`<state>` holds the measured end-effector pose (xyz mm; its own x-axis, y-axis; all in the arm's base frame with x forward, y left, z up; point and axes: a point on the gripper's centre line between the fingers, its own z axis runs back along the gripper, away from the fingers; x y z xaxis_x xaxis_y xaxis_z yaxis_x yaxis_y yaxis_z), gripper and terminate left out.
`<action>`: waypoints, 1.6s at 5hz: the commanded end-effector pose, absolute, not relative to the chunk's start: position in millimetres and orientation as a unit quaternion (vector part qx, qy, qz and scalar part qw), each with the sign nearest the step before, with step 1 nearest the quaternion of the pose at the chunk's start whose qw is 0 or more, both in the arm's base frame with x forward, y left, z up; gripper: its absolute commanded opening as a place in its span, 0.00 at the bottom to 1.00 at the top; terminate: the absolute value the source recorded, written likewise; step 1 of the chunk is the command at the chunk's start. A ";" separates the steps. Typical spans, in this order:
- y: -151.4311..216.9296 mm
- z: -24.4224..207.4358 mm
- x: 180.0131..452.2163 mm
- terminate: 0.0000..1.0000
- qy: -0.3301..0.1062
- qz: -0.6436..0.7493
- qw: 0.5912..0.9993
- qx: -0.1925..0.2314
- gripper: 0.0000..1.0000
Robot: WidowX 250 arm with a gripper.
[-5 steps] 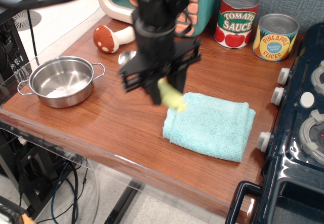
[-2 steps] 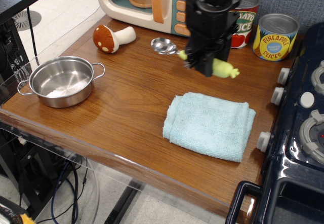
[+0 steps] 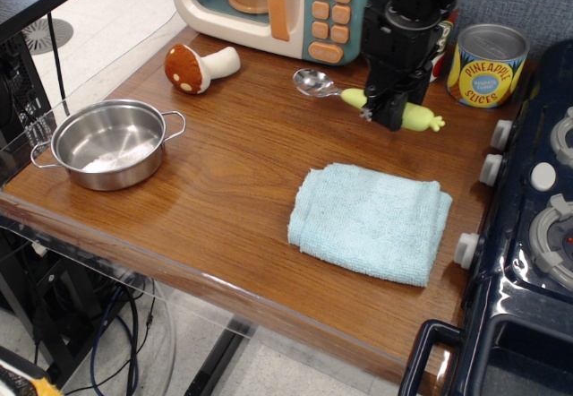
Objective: Place the spatula horizontally in between the stove and the oven.
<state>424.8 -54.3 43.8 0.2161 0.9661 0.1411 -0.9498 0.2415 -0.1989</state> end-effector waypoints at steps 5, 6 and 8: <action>-48.0 41.5 448.6 0.00 -0.109 0.607 0.787 -0.017 1.00; -43.4 53.9 445.8 0.00 -0.112 0.605 0.788 -0.030 1.00; -39.0 110.0 431.0 0.00 -0.169 0.589 0.786 -0.082 1.00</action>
